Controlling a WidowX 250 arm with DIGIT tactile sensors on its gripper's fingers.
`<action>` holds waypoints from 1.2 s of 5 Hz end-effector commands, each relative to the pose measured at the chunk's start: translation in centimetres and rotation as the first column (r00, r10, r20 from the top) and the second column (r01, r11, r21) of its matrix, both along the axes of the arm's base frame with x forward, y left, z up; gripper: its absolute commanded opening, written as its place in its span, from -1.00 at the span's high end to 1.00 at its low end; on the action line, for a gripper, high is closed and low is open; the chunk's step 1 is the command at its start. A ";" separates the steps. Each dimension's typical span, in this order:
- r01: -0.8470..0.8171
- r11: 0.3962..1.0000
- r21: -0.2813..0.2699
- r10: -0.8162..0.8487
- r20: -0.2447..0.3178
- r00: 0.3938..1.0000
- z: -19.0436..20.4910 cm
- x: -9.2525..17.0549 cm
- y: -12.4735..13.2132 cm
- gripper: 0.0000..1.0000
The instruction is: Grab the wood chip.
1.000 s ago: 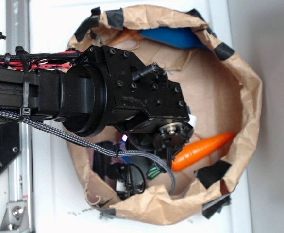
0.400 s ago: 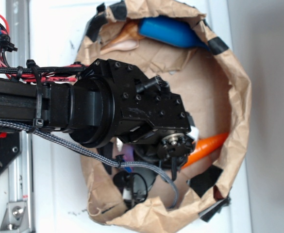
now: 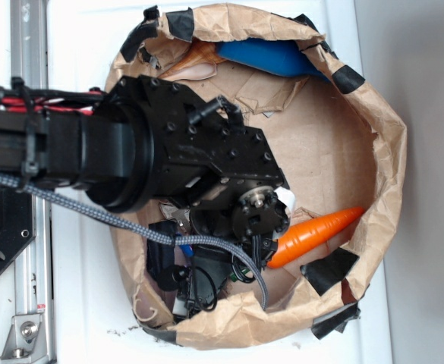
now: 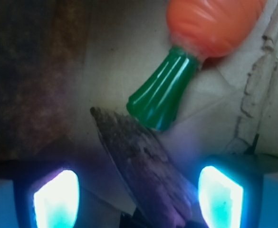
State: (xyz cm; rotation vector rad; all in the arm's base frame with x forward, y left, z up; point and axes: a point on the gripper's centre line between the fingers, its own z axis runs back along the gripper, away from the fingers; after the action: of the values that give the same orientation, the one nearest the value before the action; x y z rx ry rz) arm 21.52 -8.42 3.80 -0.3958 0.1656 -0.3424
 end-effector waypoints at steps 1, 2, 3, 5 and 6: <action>0.091 0.984 0.152 -0.089 -0.017 0.996 -3.1 -1.1 -1.1 -1.00; 0.076 0.971 0.226 -0.080 0.007 0.997 -3.9 -0.9 -0.8 -1.00; 0.020 0.966 0.258 -0.034 0.050 0.998 -3.4 0.5 0.5 -1.00; -0.106 0.959 0.264 0.082 0.101 0.992 -0.9 2.6 3.6 -1.00; -0.128 0.966 0.224 0.103 0.123 0.987 0.7 2.7 4.3 -1.00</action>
State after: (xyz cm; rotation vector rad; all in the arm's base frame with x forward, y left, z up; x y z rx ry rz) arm 24.13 -4.17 3.64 -0.1593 0.1215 -0.2287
